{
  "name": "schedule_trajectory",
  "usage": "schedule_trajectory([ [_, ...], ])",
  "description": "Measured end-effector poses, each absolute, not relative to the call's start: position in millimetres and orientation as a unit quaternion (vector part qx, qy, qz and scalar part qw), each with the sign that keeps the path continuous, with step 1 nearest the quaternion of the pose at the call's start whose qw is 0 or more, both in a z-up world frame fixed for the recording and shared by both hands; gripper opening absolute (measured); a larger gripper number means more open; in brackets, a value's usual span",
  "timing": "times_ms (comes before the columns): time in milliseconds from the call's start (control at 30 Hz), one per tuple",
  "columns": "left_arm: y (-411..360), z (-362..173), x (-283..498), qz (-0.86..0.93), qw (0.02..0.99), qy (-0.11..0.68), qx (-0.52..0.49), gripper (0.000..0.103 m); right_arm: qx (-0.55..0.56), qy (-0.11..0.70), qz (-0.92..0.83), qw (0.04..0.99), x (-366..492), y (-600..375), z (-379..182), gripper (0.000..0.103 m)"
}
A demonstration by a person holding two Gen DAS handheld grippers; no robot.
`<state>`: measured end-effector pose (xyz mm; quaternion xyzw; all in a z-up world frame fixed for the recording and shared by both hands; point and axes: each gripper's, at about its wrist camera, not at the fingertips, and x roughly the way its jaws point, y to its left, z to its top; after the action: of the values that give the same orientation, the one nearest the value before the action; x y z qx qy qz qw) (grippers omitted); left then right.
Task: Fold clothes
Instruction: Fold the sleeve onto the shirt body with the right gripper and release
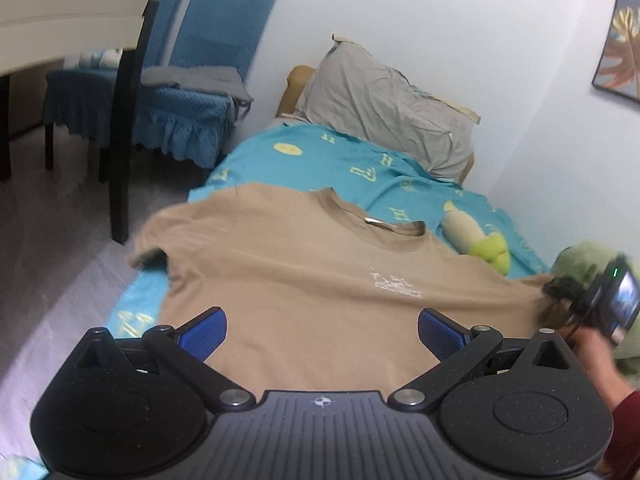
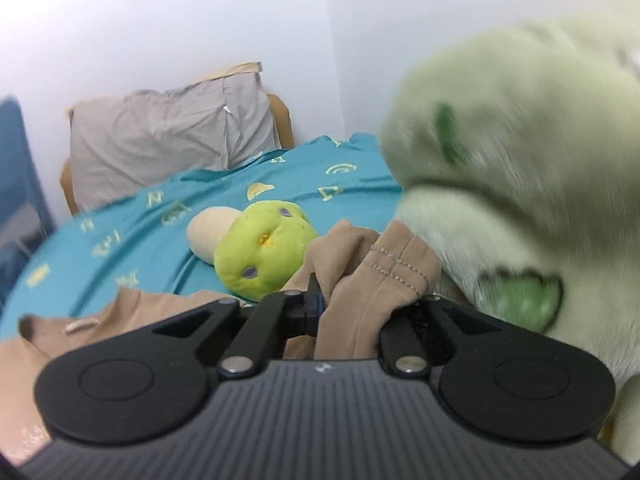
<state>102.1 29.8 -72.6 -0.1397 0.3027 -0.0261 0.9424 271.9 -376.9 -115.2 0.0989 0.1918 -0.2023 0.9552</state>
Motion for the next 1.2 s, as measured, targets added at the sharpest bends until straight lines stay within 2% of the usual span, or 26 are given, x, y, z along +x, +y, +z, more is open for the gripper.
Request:
schedule_trajectory([
  [167, 39, -65, 102, -0.002, 0.952, 0.291, -0.097, 0.103, 0.001, 0.149, -0.187, 0.971, 270, -289, -91, 0.009],
  [300, 56, -63, 103, 0.018, 0.954, 0.287, -0.081, 0.103, -0.078, 0.152, -0.104, 0.98, 278, -203, -103, 0.009],
  [467, 79, -70, 111, 0.046, 0.948, 0.302, -0.086, 0.103, -0.165, 0.206, -0.017, 0.964, 290, -129, -154, 0.01],
  [533, 87, -74, 116, 0.048, 0.944, 0.311, -0.096, 0.103, -0.146, 0.245, 0.016, 0.958, 299, -125, -165, 0.013],
  [567, 89, -75, 117, 0.046, 0.944, 0.313, -0.098, 0.103, -0.129, 0.259, 0.033, 0.957, 301, -126, -166, 0.025],
  [600, 89, -77, 118, 0.043, 0.943, 0.314, -0.1, 0.103, -0.11, 0.264, 0.048, 0.957, 300, -131, -165, 0.057],
  [667, 90, -79, 121, 0.038, 0.942, 0.317, -0.102, 0.103, -0.07, 0.274, 0.079, 0.956, 296, -139, -162, 0.097],
  [700, 88, -80, 121, 0.035, 0.942, 0.318, -0.101, 0.103, -0.056, 0.275, 0.091, 0.956, 292, -144, -158, 0.099],
  [933, 67, -76, 114, 0.01, 0.947, 0.31, -0.084, 0.103, 0.017, 0.244, 0.118, 0.962, 217, -177, -92, 0.099],
  [1200, 43, -61, 79, -0.019, 0.95, 0.302, -0.075, 0.103, 0.112, 0.242, 0.06, 0.962, 79, -242, -19, 0.1],
])
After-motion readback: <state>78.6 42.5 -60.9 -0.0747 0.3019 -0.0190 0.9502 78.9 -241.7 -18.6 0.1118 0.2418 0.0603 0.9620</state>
